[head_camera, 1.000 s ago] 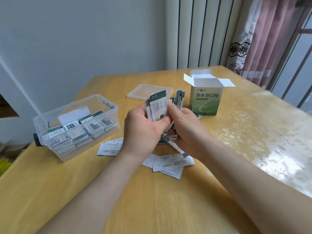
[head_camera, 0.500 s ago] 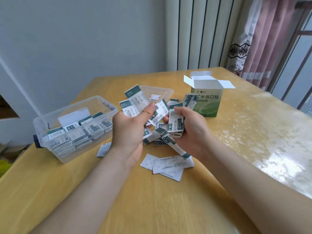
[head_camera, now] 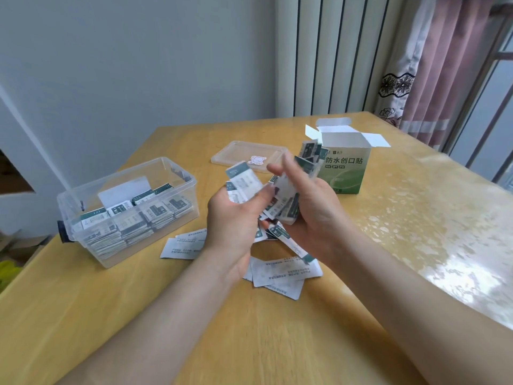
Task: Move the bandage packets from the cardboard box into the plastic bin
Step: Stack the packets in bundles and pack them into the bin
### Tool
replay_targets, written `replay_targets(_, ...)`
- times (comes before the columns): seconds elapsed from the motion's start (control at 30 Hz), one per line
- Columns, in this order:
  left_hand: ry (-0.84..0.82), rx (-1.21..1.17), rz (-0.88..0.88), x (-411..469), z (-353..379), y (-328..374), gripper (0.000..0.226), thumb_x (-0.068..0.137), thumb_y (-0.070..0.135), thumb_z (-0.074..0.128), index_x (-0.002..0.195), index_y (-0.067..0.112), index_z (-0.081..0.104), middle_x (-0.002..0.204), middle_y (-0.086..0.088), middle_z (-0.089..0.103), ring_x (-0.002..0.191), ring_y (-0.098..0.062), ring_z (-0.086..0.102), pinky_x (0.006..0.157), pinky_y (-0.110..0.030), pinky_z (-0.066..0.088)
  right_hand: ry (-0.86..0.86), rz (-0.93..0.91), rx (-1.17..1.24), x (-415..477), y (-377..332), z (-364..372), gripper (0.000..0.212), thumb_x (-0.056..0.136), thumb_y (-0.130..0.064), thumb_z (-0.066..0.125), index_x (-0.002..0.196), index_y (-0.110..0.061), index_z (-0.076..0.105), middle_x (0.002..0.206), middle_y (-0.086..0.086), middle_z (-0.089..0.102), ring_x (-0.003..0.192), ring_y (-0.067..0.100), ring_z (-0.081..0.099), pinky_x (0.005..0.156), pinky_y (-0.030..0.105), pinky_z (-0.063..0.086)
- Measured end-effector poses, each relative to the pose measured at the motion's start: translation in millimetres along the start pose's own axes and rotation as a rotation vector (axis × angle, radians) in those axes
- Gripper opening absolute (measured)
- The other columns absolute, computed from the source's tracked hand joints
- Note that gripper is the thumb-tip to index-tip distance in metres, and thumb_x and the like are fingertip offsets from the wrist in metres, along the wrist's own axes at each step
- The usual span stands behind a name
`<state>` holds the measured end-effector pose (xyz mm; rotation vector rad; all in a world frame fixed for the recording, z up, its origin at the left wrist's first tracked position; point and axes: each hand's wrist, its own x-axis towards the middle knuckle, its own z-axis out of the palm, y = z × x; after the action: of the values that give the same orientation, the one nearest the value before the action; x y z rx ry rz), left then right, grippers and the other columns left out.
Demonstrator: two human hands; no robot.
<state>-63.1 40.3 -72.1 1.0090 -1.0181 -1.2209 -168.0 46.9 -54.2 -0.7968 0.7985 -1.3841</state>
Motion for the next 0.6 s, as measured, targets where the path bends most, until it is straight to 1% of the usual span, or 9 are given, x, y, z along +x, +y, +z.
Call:
replay_targets(0.07,-0.096,0.071,0.003,-3,1,-1,0.007,0.091,0.02,0.065,0.094,0.015,0.067,0.075,0.001,0.073,0.065,-0.018,0.067,0.051,-0.029,0.05,0.019,0.004,-0.041,1,3,-1,0.017,0.094,-0.019,0.057,0.095,-0.004,0.066,0.076,0.016,0.064,0.055,0.028,0.057,0.042,0.03,0.042)
replay_targets(0.13,-0.142,0.14,0.006,-4,1,0,0.018,0.099,0.024,0.052,0.088,0.013,0.063,0.062,0.004,0.066,0.051,-0.012,0.057,0.045,-0.023,0.045,0.056,0.048,0.011,5,4,-6,0.015,0.097,-0.015,0.051,0.091,-0.006,0.062,0.071,0.013,0.059,0.052,0.027,0.055,0.041,0.03,0.042)
replay_targets(0.23,-0.147,0.08,-0.008,-4,-3,10,0.029,0.103,0.021,0.043,0.081,0.011,0.058,0.06,0.0,0.066,0.053,-0.014,0.06,0.051,-0.023,0.05,0.096,0.124,0.162,11,2,-12,0.019,0.098,-0.015,0.046,0.082,-0.01,0.055,0.067,0.007,0.054,0.059,0.022,0.059,0.053,0.031,0.047)
replay_targets(0.3,-0.159,-0.08,-0.038,-1,-8,18,0.028,0.103,0.02,0.042,0.084,0.008,0.059,0.065,-0.006,0.068,0.06,-0.02,0.065,0.056,-0.028,0.054,0.116,0.167,0.186,13,2,-13,0.02,0.098,-0.018,0.047,0.081,-0.01,0.052,0.059,0.004,0.048,0.055,0.019,0.051,0.057,0.03,0.048)
replay_targets(0.37,-0.198,-0.209,-0.054,-1,-11,25,0.028,0.102,0.023,0.041,0.089,0.009,0.06,0.073,-0.014,0.068,0.066,-0.029,0.062,0.059,-0.035,0.051,0.09,0.223,0.17,11,4,-10,0.026,0.098,-0.028,0.05,0.08,-0.01,0.052,0.054,0.002,0.043,0.051,0.017,0.047,0.055,0.028,0.048)
replay_targets(0.4,-0.226,-0.202,-0.041,-2,-10,25,0.028,0.102,0.024,0.041,0.09,0.01,0.062,0.076,-0.014,0.067,0.068,-0.029,0.061,0.061,-0.036,0.05,0.043,0.256,0.13,8,6,-8,0.032,0.097,-0.037,0.051,0.082,-0.009,0.055,0.054,0.002,0.046,0.052,0.017,0.049,0.056,0.027,0.047)
replay_targets(0.43,-0.246,-0.157,-0.019,-3,-9,24,0.028,0.102,0.024,0.04,0.092,0.01,0.063,0.079,-0.012,0.068,0.072,-0.029,0.062,0.064,-0.038,0.05,-0.02,0.284,0.07,6,7,-5,0.039,0.096,-0.046,0.05,0.088,-0.009,0.06,0.059,0.003,0.053,0.056,0.018,0.054,0.058,0.028,0.047)
replay_targets(0.5,-0.242,-0.028,0.037,-4,-5,15,0.026,0.101,0.026,0.043,0.1,0.012,0.065,0.096,-0.012,0.071,0.089,-0.024,0.068,0.08,-0.042,0.054,-0.117,0.298,0.012,3,11,-1,0.05,0.093,-0.057,0.047,0.108,-0.014,0.067,0.078,0.005,0.065,0.068,0.019,0.064,0.061,0.029,0.05)
replay_targets(0.6,-0.281,0.244,0.122,-5,0,9,0.032,0.089,0.049,0.049,0.116,0.036,0.058,0.127,-0.009,0.058,0.118,-0.021,0.059,0.097,-0.043,0.049,-0.15,0.274,0.044,3,10,-2,0.056,0.091,-0.058,0.05,0.124,-0.015,0.062,0.105,0.011,0.067,0.093,0.025,0.066,0.077,0.032,0.051)
